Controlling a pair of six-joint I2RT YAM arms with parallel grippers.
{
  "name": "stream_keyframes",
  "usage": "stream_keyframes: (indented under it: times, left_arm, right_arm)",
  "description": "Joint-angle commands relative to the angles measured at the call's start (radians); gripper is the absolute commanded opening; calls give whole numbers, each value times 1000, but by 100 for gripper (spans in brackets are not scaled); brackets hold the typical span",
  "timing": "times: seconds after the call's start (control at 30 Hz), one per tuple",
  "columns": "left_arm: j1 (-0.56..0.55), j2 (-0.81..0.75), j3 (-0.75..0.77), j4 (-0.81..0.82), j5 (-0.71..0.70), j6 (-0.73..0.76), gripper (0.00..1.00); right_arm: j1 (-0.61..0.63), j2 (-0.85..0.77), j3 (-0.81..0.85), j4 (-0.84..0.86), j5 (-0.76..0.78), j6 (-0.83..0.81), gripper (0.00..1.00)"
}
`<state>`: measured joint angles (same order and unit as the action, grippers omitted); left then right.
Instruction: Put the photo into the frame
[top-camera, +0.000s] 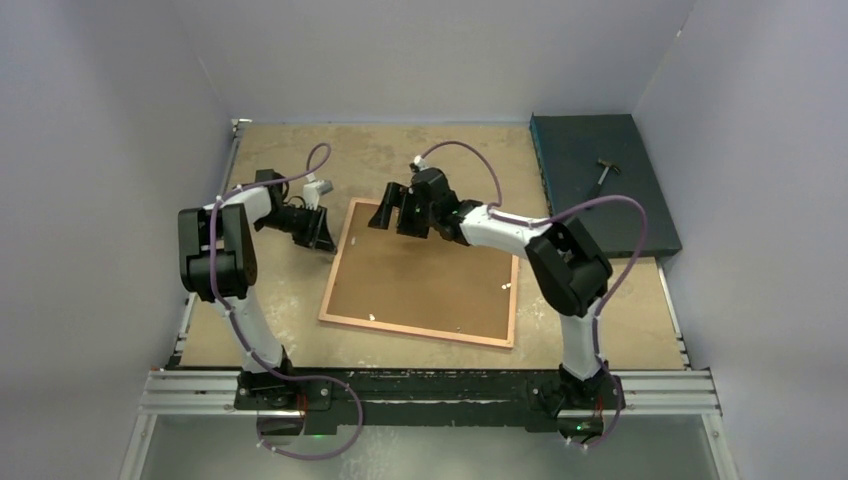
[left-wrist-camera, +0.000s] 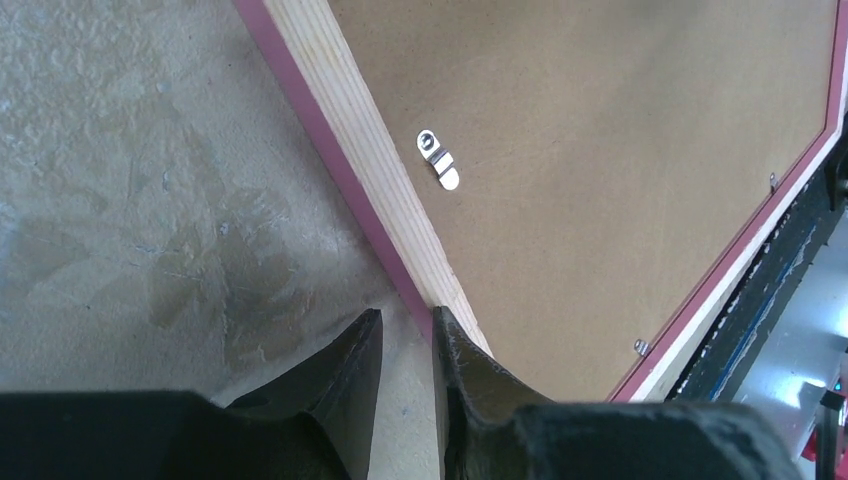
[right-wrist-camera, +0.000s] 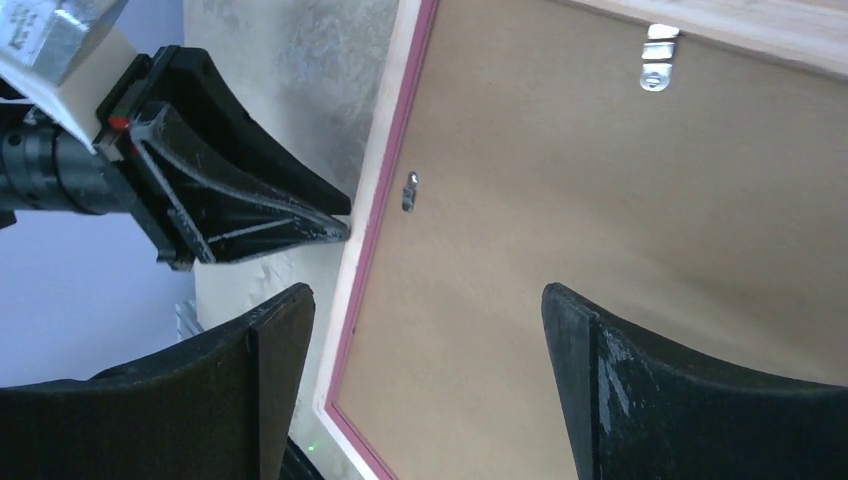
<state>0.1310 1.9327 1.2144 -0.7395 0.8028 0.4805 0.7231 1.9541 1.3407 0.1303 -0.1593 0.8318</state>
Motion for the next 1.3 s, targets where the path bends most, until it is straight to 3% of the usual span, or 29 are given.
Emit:
stream_keyframes:
  times: [0.0,0.37,1.27]
  left_arm:
    - [-24,8,-18,45,11,5,23]
    - [-27,7,-56,72,-19,16,18]
    - [-31,-21,-70,82,-15,6,12]
  right_arm:
    - [39,86,99,79,-60,79,86]
    - [87,264,195,149,-97,176,78]
    - [107,367,279,182,-100,224,69]
